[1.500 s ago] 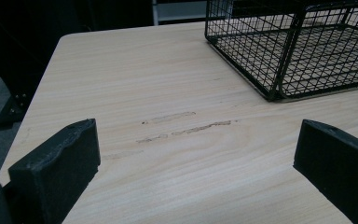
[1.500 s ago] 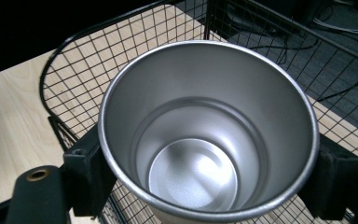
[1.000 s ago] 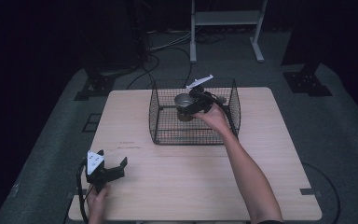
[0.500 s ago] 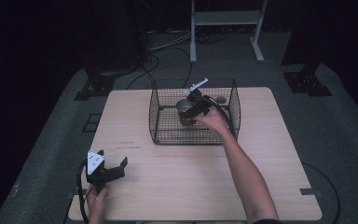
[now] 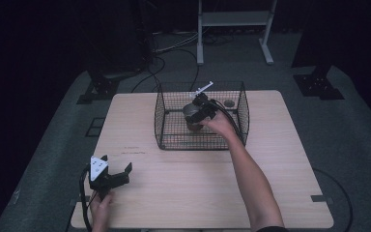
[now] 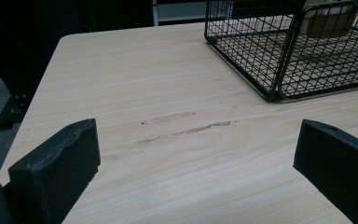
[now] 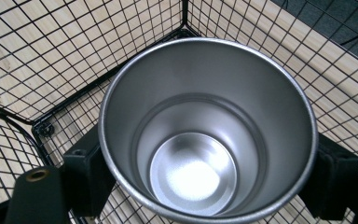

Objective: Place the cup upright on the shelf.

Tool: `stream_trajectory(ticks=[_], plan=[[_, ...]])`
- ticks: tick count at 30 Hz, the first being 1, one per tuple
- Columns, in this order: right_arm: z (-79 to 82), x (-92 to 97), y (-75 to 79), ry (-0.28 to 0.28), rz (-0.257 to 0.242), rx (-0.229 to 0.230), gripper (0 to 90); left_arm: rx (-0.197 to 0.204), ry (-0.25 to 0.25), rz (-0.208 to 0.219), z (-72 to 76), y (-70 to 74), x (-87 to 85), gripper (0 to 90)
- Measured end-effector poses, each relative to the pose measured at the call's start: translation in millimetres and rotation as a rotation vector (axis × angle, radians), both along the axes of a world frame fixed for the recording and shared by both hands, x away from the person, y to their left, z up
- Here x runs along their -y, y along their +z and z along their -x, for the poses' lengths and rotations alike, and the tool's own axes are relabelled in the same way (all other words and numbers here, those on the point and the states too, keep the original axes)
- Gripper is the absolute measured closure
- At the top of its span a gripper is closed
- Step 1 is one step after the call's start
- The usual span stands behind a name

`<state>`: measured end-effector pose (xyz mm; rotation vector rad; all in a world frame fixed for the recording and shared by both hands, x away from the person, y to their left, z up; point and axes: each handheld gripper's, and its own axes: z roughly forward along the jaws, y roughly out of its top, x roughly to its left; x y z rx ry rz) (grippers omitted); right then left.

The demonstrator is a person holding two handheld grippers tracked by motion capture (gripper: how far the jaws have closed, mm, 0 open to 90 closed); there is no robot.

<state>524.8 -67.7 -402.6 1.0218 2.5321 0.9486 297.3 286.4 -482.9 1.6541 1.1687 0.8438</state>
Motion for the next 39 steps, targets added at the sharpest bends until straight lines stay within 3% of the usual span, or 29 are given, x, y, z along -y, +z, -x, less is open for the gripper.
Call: stream_trajectory(ticks=[18,39], plan=[[-7.0,-1.6,-8.8,-0.008,0.067,-0.029,15.6,0.001,0.003,0.011,0.1,0.0,-0.9,0.0],[-2.5,4.4,-10.0,0.026,0.151,-0.017,13.2,0.001,0.003,0.008,0.4,0.0,-0.7,0.0]])
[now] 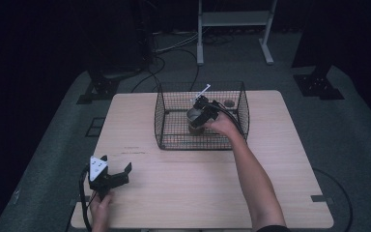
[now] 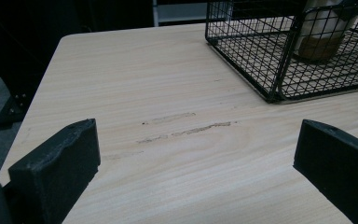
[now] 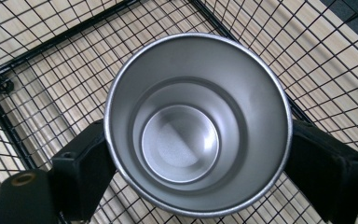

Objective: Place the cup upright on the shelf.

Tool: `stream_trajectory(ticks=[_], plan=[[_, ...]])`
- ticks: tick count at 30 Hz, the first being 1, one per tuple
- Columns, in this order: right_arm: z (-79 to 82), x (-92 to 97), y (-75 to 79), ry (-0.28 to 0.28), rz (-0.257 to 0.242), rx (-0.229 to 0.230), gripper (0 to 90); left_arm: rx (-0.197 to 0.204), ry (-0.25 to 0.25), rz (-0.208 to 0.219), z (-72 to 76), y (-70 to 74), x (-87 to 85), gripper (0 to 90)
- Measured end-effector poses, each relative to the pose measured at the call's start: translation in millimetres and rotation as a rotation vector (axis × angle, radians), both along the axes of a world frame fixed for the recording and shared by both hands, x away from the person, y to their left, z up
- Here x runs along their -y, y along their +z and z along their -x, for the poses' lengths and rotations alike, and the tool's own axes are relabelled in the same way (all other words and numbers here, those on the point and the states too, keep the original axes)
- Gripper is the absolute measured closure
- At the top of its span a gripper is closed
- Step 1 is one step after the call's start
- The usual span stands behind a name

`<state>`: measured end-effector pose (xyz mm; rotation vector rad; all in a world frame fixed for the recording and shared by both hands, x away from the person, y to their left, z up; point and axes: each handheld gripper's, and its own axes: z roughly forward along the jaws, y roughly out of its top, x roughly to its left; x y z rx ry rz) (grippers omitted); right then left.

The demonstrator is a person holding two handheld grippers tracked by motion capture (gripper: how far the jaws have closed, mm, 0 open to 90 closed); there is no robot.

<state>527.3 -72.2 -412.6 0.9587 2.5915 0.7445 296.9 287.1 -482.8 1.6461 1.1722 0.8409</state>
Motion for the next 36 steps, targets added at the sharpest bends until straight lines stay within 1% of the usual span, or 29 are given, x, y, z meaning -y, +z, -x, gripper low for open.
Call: stream_trajectory(ticks=[6,12,15,17,18,21,23,24,26,28,29,32,36], plan=[[1.0,1.8,1.7,0.005,-0.012,-0.002,12.5,-0.001,0.000,-0.002,0.0,0.0,-0.1,0.0],[1.4,4.6,4.8,0.003,-0.036,0.013,12.2,-0.002,0.002,0.002,-0.2,0.0,-0.4,0.0],[2.4,6.2,10.8,0.014,-0.069,0.036,10.9,-0.001,-0.001,-0.003,0.2,0.2,-0.4,0.0],[3.3,7.0,15.2,0.005,-0.085,0.056,10.5,0.001,-0.002,-0.002,0.4,0.2,-0.4,0.0],[3.3,7.0,15.2,0.005,-0.085,0.056,10.5,0.001,-0.003,-0.002,0.4,0.2,-0.6,0.0],[4.8,10.2,21.4,-0.001,-0.117,0.064,10.5,0.001,-0.002,0.002,0.2,0.2,-0.8,0.0],[7.3,12.6,25.1,-0.001,-0.139,0.074,10.5,-0.002,-0.003,0.000,0.3,0.4,-1.1,0.0],[8.4,14.4,27.4,0.005,-0.143,0.077,10.5,0.002,-0.002,0.005,0.1,0.1,-0.8,0.0],[13.6,17.9,33.9,-0.001,-0.180,0.082,10.5,0.001,-0.004,0.002,0.3,0.3,-0.7,0.0],[15.4,19.3,36.1,-0.001,-0.186,0.082,10.5,0.001,-0.005,-0.003,0.3,0.2,-0.7,0.0],[19.3,21.7,39.9,0.004,-0.203,0.086,10.8,0.001,-0.005,-0.001,0.3,0.2,-0.6,0.0],[25.8,24.2,44.2,0.019,-0.219,0.099,10.8,0.000,-0.003,0.001,0.3,0.2,-0.6,0.0],[31.9,25.0,47.3,0.037,-0.224,0.094,10.8,-0.002,-0.003,-0.001,0.3,0.3,-0.8,0.0]])
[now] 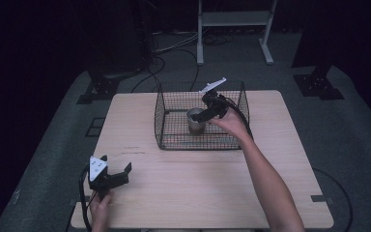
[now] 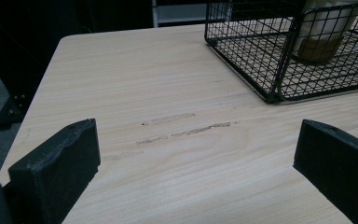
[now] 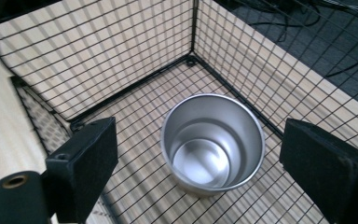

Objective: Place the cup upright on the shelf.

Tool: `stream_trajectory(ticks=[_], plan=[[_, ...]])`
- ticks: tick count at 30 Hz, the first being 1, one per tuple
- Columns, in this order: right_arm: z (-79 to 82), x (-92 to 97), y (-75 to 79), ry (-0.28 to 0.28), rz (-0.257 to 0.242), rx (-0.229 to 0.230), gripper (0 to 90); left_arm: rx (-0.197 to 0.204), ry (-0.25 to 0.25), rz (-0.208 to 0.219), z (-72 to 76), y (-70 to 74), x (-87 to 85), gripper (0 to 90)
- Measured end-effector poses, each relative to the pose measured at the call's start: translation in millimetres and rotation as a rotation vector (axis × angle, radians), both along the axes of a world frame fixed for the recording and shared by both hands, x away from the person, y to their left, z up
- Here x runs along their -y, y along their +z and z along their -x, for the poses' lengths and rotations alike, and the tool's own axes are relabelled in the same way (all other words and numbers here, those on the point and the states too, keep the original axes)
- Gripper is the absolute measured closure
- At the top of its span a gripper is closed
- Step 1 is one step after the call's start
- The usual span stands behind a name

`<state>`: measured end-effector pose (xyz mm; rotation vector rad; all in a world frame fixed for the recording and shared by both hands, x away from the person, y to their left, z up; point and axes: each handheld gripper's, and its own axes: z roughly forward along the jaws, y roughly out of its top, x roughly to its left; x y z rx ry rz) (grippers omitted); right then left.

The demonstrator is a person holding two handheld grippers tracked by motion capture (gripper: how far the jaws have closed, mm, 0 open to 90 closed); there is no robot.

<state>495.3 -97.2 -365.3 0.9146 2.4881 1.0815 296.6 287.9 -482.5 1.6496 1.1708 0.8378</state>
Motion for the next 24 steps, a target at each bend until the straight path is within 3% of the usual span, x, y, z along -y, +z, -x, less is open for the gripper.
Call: stream_trajectory(ticks=[4,7,15,24], plan=[[9.2,1.0,4.1,0.016,-0.024,-0.009,10.9,0.001,-0.003,-0.002,0.2,0.0,0.0,0.0],[14.6,1.3,6.5,0.025,-0.008,-0.021,11.5,0.001,-0.002,-0.001,0.1,-0.1,-0.1,0.0],[28.6,8.2,11.1,0.047,-0.025,-0.020,11.6,0.003,-0.002,-0.001,-0.1,-0.2,0.1,0.0],[43.4,25.0,11.4,0.057,-0.048,-0.021,11.6,0.003,-0.003,-0.002,-0.1,-0.2,0.3,0.0]])
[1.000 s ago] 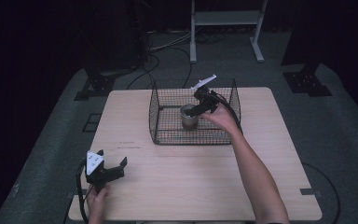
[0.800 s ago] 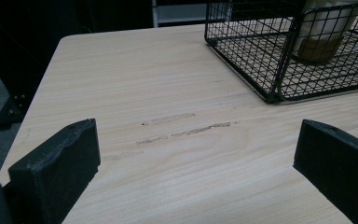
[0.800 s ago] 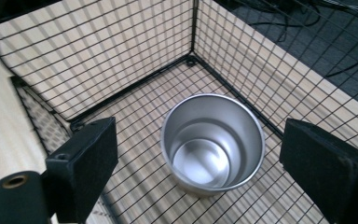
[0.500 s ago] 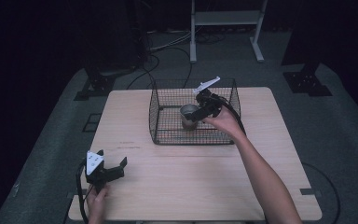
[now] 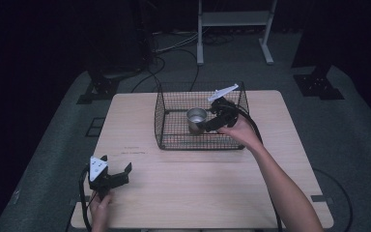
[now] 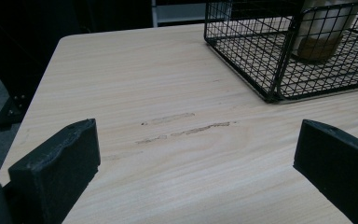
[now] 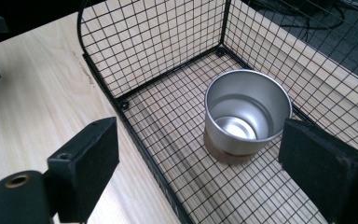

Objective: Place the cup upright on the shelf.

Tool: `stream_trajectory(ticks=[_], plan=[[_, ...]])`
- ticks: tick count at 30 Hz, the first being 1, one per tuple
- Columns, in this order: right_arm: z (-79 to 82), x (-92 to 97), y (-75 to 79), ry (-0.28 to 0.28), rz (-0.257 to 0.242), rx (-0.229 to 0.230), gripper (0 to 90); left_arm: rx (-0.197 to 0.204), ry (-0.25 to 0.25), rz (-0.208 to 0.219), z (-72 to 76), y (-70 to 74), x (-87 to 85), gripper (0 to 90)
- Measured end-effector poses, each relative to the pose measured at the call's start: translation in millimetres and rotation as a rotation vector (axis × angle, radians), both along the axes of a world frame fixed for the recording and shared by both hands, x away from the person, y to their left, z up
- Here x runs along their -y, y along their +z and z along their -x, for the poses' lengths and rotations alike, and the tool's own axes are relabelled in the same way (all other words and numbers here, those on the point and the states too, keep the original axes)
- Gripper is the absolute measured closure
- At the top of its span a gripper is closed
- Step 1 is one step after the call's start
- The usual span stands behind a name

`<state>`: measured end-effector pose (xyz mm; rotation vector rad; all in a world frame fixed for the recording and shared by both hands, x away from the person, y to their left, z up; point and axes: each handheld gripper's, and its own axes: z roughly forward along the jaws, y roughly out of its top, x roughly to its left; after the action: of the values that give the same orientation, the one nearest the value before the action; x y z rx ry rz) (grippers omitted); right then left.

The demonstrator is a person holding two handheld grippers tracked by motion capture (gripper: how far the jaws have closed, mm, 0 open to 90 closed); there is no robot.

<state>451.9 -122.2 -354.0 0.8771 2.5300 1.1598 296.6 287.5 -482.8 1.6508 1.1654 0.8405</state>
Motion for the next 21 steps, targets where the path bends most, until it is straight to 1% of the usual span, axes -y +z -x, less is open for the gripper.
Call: stream_trajectory(ticks=[3,7,12,16,18,20,21], plan=[[4.5,7.0,-0.1,0.000,-0.025,0.001,11.6,0.000,-0.001,-0.001,-0.2,-0.1,0.3,0.0],[10.8,15.0,0.0,-0.004,-0.042,-0.006,11.6,0.000,-0.002,-0.004,-0.2,-0.2,0.8,0.0],[19.0,22.8,2.0,0.005,-0.050,0.004,11.5,-0.001,0.000,-0.005,-0.3,-0.2,0.9,0.0],[27.9,29.2,2.6,0.017,-0.055,0.004,11.5,0.000,-0.001,-0.007,-0.3,-0.1,0.6,0.0],[29.6,30.3,2.4,0.019,-0.056,0.002,11.2,0.000,0.000,-0.008,-0.4,-0.1,0.7,0.0],[32.7,32.2,2.7,0.026,-0.049,0.000,10.6,0.002,0.001,-0.001,-0.4,-0.4,1.2,0.0],[35.0,33.7,2.8,0.025,-0.056,-0.001,10.6,0.002,0.002,-0.001,-0.4,-0.4,1.3,0.0]])
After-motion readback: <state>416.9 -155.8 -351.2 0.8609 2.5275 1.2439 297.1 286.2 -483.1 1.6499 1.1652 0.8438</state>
